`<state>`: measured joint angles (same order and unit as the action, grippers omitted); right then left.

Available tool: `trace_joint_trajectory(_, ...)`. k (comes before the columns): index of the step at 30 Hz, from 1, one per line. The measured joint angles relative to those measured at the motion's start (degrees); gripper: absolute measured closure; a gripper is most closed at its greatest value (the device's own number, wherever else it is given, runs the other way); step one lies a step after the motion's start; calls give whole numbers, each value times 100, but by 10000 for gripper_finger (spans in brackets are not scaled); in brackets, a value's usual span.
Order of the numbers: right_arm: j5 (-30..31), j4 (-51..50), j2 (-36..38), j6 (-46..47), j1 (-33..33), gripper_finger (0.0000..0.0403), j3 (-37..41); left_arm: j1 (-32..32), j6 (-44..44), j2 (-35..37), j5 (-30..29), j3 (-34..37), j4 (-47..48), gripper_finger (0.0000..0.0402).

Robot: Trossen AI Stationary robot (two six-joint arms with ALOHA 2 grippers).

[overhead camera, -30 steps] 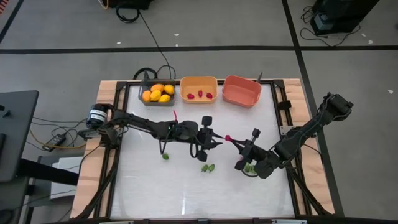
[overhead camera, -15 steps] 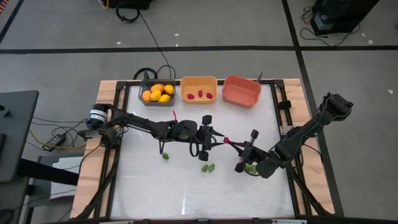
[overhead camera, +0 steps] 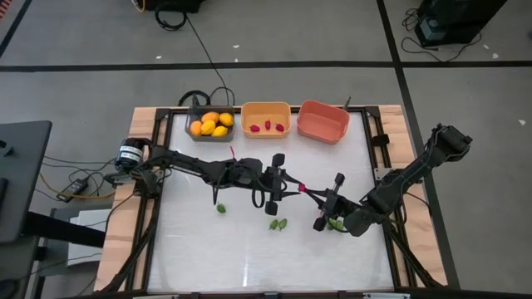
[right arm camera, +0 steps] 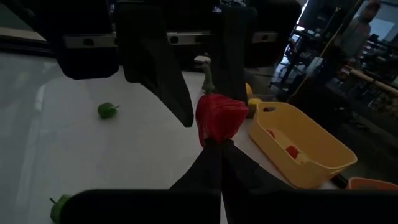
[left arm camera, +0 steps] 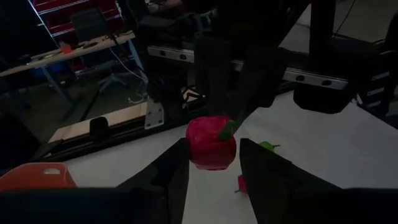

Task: Sort produce into baskets
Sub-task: Put the red chili pepper into the yellow bin

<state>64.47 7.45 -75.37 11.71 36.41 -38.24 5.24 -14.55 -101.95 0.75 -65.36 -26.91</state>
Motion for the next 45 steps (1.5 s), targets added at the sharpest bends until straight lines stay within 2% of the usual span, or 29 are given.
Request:
trace_joint_trajectory(4,3,8,0,-10,-1,398,0,-3,2,0,0,0,-16,275)
trace_joint_trajectory(11,-74,5,0,6,-5,398,1,-3,11,0,0,0,-16,357)
trace_joint_trajectory(15,-66,-36,0,166,-9,382,2,2,46,0,-132,0,-15,381)
trace_joint_trajectory(20,456,-516,0,472,-21,330,0,-89,560,-3,-836,0,254,376)
trace_joint_trajectory(22,883,-967,0,891,-40,308,0,-217,773,-17,-899,0,488,374)
trace_joint_trajectory(25,1056,-1585,0,1654,-108,285,0,-445,1011,-15,-922,0,877,375)
trace_joint_trajectory(29,738,-2000,2,2191,-231,274,0,-942,1205,-17,-869,2,1320,375)
trace_joint_trajectory(37,132,-2657,2,2815,-634,273,0,-2494,1663,-15,-271,-97,1693,374)
trace_joint_trajectory(40,-12,-2855,2,2964,-776,273,0,-3024,1638,-15,-409,-147,1945,370)
trace_joint_trajectory(42,-13,-3028,2,3068,-855,273,0,-3264,1674,-15,-615,-149,2079,359)
trace_joint_trajectory(45,-98,-3250,2,3228,-967,273,0,-3462,1674,-15,-627,-149,2218,319)
